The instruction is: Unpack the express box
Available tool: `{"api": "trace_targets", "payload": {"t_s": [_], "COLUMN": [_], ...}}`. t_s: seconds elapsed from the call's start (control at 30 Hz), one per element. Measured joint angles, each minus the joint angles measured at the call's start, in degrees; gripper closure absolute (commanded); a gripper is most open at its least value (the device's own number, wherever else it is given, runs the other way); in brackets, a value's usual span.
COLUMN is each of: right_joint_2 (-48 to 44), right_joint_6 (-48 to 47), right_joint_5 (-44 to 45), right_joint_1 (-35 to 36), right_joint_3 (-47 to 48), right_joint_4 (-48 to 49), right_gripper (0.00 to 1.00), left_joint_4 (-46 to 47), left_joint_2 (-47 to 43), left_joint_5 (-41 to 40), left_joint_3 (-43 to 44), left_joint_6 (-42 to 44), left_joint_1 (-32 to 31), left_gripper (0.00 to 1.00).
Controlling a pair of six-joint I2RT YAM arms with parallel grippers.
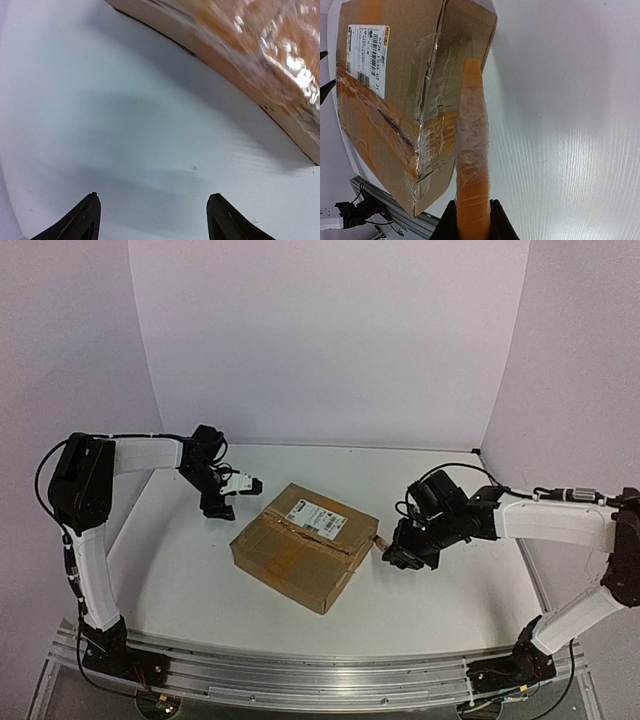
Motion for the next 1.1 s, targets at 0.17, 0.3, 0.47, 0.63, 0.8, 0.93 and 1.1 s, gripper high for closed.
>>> {"api": "trace_targets", "payload": {"t_s": [0.17, 0.3, 0.47, 0.63, 0.8, 0.93, 1.1], "right_joint_2": [5.46, 7.75, 7.69, 4.83, -1.35, -4.3, -4.64], "right_joint_6": [-2.85, -4.27, -5.17, -6.59, -8.52, -9.0, -8.99], "right_joint_5": [-1.3, -2.33, -3.16, -2.82, -3.12, -3.7, -4.06], "right_joint_1": [-1.01, -1.13, -1.35, -1.99, -2.15, -2.15, -2.15], "right_joint_3": [6.44, 8.72, 8.72, 7.59, 6.58, 5.81, 4.11], "right_joint_4": [0.36, 1.71, 1.65, -0.05, -1.65, -1.61, -1.71], "right_gripper": [1.0, 1.0, 1.0, 1.0, 1.0, 1.0, 1.0], "left_joint_4": [0.01, -1.34, -2.16, -2.23, -2.54, -2.2, -3.96], "left_joint_2": [-0.39, -4.52, -8.49, -10.91, -10.75, -11.32, -12.0], "left_joint_5": [-2.01, -0.33, 0.89, -0.89, -3.24, -4.64, -1.56], "left_joint_3": [-9.97, -14.81, -17.6, -18.3, -9.34, -4.47, -7.8], "left_joint_6": [-0.14, -0.54, -1.63, -1.35, -3.97, -8.46, -13.9], "left_joint_1": [-2.92, -7.45, -7.44, -4.55, -4.49, -14.76, -30.15], "left_gripper": [0.27, 0.27, 0.24, 0.17, 0.01, 0.0, 0.0]}}
